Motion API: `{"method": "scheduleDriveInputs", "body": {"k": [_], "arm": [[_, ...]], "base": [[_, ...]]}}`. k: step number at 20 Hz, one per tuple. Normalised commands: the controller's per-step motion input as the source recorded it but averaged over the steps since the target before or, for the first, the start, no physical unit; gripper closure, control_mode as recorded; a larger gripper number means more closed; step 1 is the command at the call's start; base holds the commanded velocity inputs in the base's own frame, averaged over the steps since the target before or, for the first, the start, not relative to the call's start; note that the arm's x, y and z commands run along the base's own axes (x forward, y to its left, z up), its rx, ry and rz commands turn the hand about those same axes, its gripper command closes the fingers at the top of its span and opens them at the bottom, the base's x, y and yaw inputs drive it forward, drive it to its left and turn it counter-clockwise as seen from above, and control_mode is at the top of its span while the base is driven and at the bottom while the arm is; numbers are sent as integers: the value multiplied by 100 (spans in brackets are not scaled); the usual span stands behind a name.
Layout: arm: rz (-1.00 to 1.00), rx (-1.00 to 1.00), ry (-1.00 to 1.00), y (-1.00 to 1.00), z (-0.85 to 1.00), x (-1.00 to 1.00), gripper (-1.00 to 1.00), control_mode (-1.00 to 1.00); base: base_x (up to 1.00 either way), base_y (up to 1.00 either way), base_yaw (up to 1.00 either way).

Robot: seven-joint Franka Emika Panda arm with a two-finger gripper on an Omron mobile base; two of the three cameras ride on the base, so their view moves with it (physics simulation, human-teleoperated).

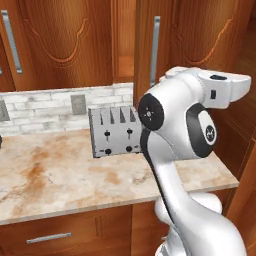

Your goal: Get the candle and the beer from the cabinet and move them to the dining counter.

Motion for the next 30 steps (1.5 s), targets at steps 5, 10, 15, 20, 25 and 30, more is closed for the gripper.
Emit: {"method": "scheduleDriveInputs", "body": {"k": [5,10,15,20,25,30], "arm": [[-2,-18,2,97,0,-15,100,-100],[-2,-7,0,100,4,24,-100,-100],[-1,3,0,88,19,38,-100,-100],[-3,7,-4,26,14,47,-100,-100],[-2,2,-9,1,-1,65,-100,-100],[-4,0,-13,0,-6,61,-100,-100]], "base": [[0,0,0],[0,0,0],[0,0,0],[0,0,0],[0,0,0],[0,0,0]]}}
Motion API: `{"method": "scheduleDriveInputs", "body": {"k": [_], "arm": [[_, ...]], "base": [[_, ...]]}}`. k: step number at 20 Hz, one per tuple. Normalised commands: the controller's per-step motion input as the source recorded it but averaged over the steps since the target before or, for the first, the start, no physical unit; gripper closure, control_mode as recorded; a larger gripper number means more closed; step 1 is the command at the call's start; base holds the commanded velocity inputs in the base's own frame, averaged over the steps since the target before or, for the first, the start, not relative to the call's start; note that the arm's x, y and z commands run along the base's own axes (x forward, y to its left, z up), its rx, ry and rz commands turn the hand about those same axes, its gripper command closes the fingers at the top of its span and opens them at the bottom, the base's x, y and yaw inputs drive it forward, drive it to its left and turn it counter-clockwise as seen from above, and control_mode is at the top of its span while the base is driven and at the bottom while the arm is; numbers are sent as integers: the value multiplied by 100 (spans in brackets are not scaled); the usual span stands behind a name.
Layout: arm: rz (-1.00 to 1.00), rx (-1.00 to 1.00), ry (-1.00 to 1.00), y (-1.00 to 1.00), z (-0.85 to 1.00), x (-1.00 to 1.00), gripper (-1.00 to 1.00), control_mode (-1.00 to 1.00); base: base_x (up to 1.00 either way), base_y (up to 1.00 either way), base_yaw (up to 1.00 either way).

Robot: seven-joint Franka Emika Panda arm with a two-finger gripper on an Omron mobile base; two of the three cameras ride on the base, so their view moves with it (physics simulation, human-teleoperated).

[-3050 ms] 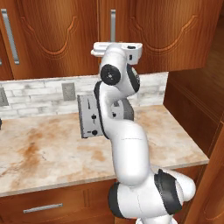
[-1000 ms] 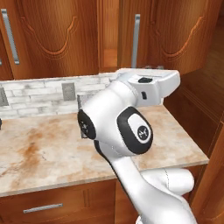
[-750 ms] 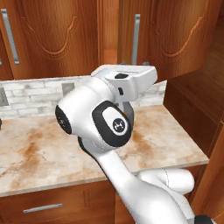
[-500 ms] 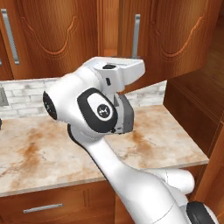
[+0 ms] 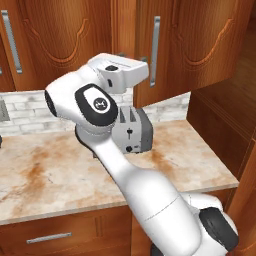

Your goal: Get the candle and the beer from the cabinet and move them to the dining counter.

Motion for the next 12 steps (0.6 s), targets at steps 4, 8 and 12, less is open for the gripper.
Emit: {"method": "scheduleDriveInputs", "body": {"k": [4,8,12], "arm": [[-2,0,-11,1,-16,53,-100,-100],[0,0,0,7,-3,12,-100,-100],[-8,0,0,-9,0,1,-100,-100]], "base": [[0,0,0],[0,0,0],[0,0,0]]}}
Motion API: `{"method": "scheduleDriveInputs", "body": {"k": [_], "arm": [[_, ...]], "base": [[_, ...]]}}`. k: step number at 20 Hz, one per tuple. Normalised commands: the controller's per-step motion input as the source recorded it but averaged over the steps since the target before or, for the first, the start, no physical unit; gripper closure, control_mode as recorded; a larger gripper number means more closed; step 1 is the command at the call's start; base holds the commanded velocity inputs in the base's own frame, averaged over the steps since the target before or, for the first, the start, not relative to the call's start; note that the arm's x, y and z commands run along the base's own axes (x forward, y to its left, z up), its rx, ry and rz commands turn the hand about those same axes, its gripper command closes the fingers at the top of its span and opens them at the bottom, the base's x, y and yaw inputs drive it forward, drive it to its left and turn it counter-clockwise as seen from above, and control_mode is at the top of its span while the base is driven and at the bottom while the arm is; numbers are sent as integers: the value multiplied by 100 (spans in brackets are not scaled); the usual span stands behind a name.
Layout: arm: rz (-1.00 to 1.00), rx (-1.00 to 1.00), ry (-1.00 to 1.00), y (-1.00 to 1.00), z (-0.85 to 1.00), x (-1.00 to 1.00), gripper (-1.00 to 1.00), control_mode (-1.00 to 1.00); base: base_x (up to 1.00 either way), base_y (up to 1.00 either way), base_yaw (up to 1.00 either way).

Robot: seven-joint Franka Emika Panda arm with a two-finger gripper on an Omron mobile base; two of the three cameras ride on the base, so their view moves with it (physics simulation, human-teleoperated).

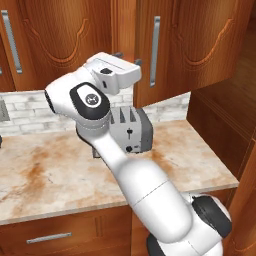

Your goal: Get the candle and the beer from the cabinet and move them to the dining counter.

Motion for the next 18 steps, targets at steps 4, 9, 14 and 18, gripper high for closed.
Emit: {"method": "scheduleDriveInputs", "body": {"k": [4,9,14,18], "arm": [[-15,0,0,-26,0,0,-100,-100],[-14,0,0,-24,0,0,-100,-100],[-22,0,0,-47,0,-4,-100,-100],[-35,0,0,-79,0,-28,-100,-100]], "base": [[0,0,0],[0,0,0],[0,0,0],[0,0,0]]}}
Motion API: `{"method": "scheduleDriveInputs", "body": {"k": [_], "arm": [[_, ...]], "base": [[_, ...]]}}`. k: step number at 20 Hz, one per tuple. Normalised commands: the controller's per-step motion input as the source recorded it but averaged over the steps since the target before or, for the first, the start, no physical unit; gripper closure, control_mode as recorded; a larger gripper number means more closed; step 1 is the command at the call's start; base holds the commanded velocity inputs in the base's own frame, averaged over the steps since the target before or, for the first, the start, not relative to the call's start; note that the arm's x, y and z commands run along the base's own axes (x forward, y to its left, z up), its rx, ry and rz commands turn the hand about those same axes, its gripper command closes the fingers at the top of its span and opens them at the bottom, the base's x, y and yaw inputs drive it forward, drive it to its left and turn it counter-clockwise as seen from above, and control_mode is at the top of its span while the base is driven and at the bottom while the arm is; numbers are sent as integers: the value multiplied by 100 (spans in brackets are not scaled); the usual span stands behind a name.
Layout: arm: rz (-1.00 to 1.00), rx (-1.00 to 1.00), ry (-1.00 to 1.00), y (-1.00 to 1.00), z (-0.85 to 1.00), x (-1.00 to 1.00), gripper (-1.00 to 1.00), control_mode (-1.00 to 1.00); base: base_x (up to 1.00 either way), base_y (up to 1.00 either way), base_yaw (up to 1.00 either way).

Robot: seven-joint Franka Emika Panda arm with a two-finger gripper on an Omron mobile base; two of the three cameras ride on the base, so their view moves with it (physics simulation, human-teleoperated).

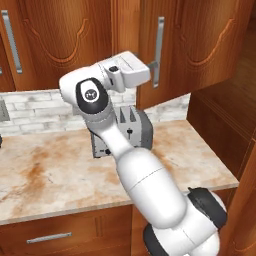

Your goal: Get the candle and the beer from the cabinet and move them to the dining counter.

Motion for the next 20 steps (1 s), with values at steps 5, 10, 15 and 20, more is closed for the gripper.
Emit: {"method": "scheduleDriveInputs", "body": {"k": [5,10,15,20], "arm": [[-41,1,-3,-86,-2,-46,-100,-100],[-43,5,-5,-100,-2,-65,-100,-100],[-30,5,-8,-100,0,-66,-100,-100],[-3,2,-11,-100,-4,-63,-100,-100]], "base": [[0,0,0],[0,0,0],[0,0,0],[0,0,0]]}}
